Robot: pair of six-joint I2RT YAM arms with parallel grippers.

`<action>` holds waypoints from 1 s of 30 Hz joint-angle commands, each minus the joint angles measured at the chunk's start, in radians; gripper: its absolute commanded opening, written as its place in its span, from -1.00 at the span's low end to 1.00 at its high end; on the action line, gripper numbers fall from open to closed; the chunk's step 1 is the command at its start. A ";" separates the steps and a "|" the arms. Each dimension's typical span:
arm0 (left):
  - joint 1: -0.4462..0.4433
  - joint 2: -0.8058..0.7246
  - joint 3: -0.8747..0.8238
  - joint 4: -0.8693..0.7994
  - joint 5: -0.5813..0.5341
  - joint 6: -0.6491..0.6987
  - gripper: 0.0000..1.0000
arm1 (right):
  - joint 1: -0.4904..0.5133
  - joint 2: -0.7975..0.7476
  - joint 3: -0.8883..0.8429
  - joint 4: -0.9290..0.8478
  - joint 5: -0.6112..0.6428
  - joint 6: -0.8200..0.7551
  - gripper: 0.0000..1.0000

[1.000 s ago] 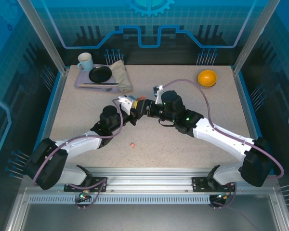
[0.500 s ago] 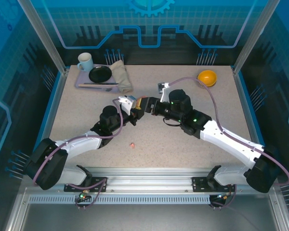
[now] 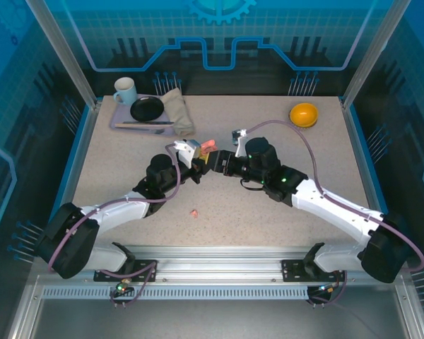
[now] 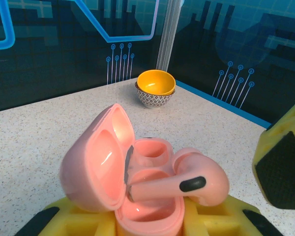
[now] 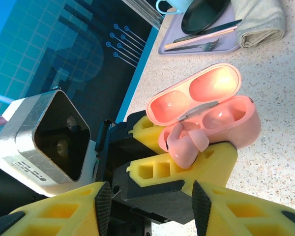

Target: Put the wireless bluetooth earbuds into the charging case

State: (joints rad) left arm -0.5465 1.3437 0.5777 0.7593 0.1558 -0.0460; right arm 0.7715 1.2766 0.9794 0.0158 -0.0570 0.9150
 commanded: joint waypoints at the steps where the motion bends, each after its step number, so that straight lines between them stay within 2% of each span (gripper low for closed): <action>1: -0.009 -0.004 0.031 0.007 0.030 0.023 -1.00 | -0.009 0.015 0.001 0.014 -0.003 0.003 -0.01; 30: -0.011 0.031 0.029 0.012 0.054 0.018 -1.00 | -0.021 0.084 0.131 0.003 -0.019 -0.049 -0.02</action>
State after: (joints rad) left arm -0.5488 1.3701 0.5812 0.7528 0.1741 -0.0460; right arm 0.7628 1.3491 1.0691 -0.0212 -0.0616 0.8856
